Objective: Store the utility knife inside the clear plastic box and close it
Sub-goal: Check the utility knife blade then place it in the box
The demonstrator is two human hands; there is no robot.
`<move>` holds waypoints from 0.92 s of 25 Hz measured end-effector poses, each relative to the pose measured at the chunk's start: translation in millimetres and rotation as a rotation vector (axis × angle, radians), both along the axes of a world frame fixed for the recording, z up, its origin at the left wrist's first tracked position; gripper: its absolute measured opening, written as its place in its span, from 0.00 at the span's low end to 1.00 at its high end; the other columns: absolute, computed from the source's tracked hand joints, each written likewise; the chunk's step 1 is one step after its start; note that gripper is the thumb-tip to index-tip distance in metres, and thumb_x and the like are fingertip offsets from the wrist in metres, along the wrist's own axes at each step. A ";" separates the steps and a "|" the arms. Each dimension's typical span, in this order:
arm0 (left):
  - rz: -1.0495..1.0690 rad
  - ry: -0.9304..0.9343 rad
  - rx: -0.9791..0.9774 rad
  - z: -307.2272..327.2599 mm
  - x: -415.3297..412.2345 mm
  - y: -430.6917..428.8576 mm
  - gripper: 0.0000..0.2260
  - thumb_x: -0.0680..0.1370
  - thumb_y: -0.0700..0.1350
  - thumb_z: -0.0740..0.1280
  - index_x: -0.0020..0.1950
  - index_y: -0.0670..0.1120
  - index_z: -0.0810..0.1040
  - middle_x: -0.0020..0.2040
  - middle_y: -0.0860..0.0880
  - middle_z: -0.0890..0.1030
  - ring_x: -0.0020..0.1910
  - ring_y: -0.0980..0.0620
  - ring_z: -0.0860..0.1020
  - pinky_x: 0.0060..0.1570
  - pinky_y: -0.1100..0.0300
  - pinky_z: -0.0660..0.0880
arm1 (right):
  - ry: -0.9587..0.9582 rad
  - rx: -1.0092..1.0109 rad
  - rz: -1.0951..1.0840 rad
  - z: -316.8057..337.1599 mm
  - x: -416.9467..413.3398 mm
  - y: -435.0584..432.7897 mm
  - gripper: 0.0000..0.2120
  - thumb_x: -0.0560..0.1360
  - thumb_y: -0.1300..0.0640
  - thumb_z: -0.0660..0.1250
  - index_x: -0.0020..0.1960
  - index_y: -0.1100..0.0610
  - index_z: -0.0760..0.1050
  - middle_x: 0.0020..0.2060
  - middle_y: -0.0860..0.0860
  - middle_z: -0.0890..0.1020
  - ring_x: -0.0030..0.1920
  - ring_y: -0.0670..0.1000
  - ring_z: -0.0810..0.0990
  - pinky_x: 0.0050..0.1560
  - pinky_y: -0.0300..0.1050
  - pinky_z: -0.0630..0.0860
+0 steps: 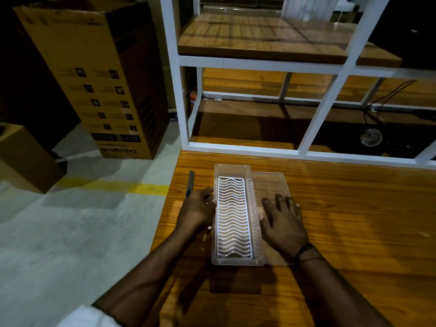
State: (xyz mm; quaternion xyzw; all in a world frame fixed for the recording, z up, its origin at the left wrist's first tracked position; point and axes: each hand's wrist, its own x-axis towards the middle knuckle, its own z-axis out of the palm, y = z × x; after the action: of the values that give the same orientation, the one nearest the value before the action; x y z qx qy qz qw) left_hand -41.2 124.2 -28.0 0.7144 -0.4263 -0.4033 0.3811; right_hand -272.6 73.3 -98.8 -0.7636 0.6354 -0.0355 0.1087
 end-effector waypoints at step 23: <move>0.046 -0.764 0.326 -21.5 37.3 13.4 0.21 0.78 0.57 0.71 0.63 0.43 0.78 0.60 0.42 0.80 0.59 0.41 0.81 0.53 0.52 0.78 | -0.371 -0.279 0.020 27.2 22.0 -1.7 0.20 0.78 0.54 0.67 0.69 0.57 0.76 0.70 0.58 0.75 0.73 0.61 0.65 0.73 0.59 0.63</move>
State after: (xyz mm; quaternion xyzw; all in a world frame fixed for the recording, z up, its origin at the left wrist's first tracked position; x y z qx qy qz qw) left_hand -3.9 137.6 -49.5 0.8731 -0.4514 -0.1628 0.0864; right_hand -250.6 71.6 -71.6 -0.7578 0.5860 -0.2618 0.1174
